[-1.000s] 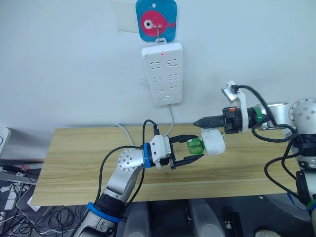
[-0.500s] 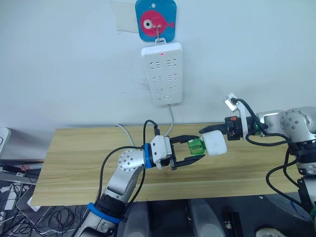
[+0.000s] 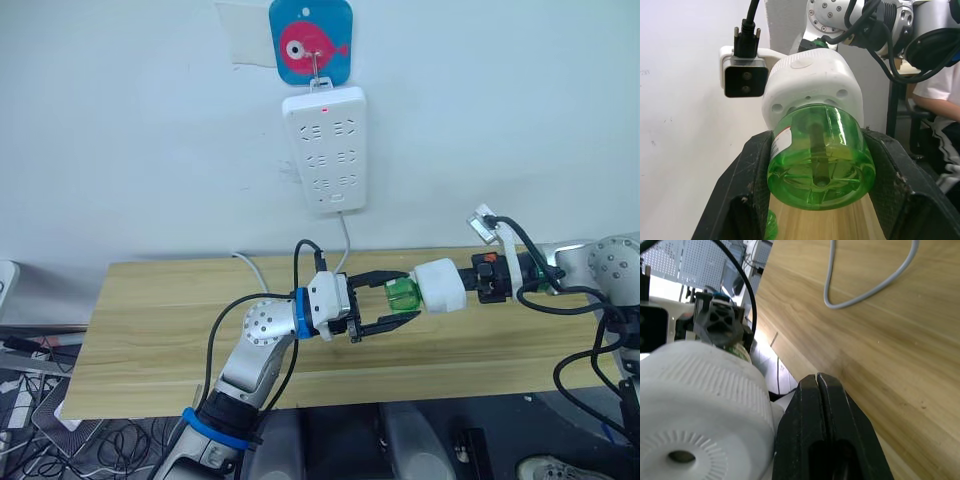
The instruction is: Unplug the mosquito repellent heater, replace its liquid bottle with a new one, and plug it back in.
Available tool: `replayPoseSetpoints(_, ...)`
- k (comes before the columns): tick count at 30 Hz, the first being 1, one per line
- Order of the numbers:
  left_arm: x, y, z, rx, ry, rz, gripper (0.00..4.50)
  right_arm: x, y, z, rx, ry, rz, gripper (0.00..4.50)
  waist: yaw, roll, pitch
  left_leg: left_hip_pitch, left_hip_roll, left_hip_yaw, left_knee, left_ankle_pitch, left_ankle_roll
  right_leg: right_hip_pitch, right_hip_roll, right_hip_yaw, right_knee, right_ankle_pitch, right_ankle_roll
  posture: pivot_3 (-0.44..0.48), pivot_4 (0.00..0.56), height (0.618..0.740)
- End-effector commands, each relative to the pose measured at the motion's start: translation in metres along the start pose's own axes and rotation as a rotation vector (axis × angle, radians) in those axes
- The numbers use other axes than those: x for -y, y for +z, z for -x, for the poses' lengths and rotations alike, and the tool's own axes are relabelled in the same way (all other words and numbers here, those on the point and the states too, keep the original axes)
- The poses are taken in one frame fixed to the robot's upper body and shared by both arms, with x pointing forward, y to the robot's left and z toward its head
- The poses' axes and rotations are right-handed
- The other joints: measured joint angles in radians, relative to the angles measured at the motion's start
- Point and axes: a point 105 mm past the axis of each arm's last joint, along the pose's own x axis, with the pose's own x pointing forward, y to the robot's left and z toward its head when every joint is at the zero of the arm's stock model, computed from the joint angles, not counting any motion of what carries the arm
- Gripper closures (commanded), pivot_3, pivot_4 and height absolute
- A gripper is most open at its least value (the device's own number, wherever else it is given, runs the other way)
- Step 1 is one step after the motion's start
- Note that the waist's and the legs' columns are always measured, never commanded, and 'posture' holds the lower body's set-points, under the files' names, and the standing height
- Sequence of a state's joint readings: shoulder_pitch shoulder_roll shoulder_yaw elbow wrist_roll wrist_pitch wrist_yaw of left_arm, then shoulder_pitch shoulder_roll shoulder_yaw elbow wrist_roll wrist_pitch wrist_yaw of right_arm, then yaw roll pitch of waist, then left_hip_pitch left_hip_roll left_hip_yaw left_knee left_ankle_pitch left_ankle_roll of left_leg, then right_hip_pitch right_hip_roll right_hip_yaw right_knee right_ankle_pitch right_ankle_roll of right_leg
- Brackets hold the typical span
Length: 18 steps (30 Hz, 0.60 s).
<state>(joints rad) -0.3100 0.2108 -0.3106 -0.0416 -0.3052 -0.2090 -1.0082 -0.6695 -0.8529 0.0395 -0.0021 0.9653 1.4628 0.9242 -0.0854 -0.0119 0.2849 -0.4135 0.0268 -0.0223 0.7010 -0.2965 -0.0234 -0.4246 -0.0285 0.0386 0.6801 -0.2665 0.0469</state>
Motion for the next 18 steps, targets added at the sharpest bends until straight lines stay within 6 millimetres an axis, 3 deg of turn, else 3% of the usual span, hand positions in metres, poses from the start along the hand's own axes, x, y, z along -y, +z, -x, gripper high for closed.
replayPoseSetpoints(1, -0.016, 0.011, 0.003, 0.031, 0.072, -0.054, 2.25, -0.022, -0.012, -0.004, -0.055, 0.129, 0.005, 4.47, 0.001, 0.000, 0.000, 0.000, 0.000, 0.000, 0.000, 0.000, 0.000, 0.000, 0.000, 0.000, 0.000, 0.000, 0.000, -0.156, 0.245, 0.740)
replayPoseSetpoints(8, -0.016, 0.010, 0.003, 0.029, 0.072, -0.059, 2.25, -0.023, -0.014, -0.005, -0.054, 0.133, 0.005, 4.47, 0.001, 0.000, 0.000, 0.000, 0.000, 0.000, 0.000, 0.000, 0.000, 0.000, 0.000, 0.000, 0.000, 0.000, 0.000, -0.154, 0.241, 0.740)
replayPoseSetpoints(13, -0.013, 0.016, 0.001, 0.036, 0.038, -0.110, 2.25, 0.008, -0.001, -0.001, 0.034, -0.035, 0.065, 4.47, 0.001, 0.000, 0.000, 0.000, 0.000, 0.000, 0.000, 0.000, 0.000, 0.000, 0.000, 0.000, 0.000, 0.000, 0.000, -0.147, 0.237, 0.740)
replayPoseSetpoints(18, -0.014, 0.013, 0.016, -0.038, -0.027, -0.367, 2.25, 0.031, 0.023, 0.029, 0.179, -0.151, 0.015, 4.47, 0.001, 0.000, 0.000, 0.001, 0.000, 0.001, 0.000, 0.000, 0.000, 0.000, 0.000, 0.000, 0.000, 0.000, 0.000, -0.139, 0.234, 0.740)
